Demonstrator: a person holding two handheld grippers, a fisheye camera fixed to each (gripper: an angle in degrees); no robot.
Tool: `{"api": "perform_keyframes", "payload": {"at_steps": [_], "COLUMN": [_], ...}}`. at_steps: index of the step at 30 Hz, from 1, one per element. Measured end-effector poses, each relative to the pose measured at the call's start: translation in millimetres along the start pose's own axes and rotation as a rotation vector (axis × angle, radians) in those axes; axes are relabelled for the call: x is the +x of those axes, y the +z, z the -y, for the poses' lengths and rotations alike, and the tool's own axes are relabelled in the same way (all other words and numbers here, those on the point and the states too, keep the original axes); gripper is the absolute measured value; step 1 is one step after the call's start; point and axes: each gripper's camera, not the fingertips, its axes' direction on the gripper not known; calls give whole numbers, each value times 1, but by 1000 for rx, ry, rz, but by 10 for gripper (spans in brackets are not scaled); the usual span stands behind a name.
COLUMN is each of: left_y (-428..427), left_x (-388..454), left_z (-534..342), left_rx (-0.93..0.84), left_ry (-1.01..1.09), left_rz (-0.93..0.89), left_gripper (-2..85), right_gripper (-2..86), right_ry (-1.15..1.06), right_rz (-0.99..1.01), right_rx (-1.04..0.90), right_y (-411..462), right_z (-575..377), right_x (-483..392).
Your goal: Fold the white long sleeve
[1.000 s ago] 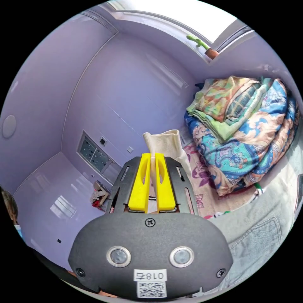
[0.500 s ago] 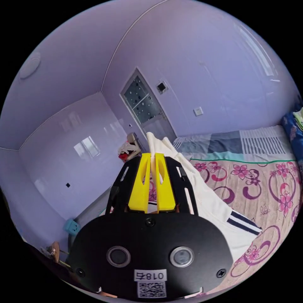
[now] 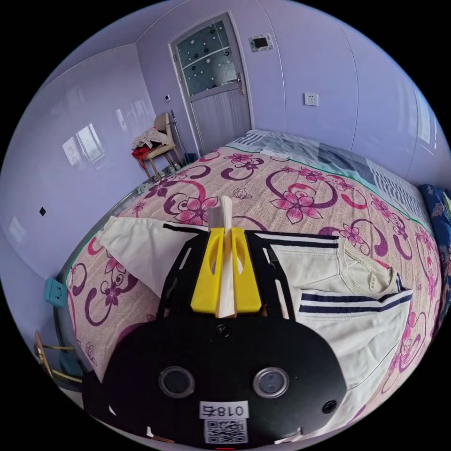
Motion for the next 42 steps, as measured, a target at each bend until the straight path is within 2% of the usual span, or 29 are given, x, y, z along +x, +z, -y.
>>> {"api": "perform_keyframes", "payload": {"at_steps": [4, 11, 16, 22, 25, 28, 34, 35, 38, 40, 42], "left_y": [-3, -15, -43, -77, -84, -88, -89, -88, -89, -97, -107], "left_x": [-9, -14, -9, -9, -26, -33, -37, -38, -46, -48, -49], "left_z": [-6, -34, -56, -66, -72, -78, -95, -96, -100, -105, -111], "left_rx": [-6, -66, 99, 286, 327, 360, 407, 407, 407, 426, 446], "left_ry": [-28, 43, 99, 161, 137, 135, 131, 130, 120, 116, 114], "left_rz": [55, 128, 216, 376, 438, 490, 547, 550, 558, 576, 600], "left_gripper": [107, 122, 115, 95, 88, 84, 85, 85, 92, 99, 107], "right_gripper": [18, 18, 18, 18, 20, 21, 29, 34, 70, 78, 77], "right_ry": [34, 231, 332, 587, 737, 843, 761, 768, 808, 884, 881], "right_rz": [29, 151, 141, 31, -89, -61, -80, -107, -50, -30, -101], "right_rx": [12, 104, 156, 306, 253, 213, 316, 276, -24, 17, 100], "right_y": [10, -14, -35, -84, -78, -64, -83, -81, -49, -62, -90], "right_z": [5, 7, 1, -51, -88, -114, -102, -102, -105, -123, -135], "right_x": [2, 58, 92, 142, 175, 202, 198, 202, 225, 233, 223]}}
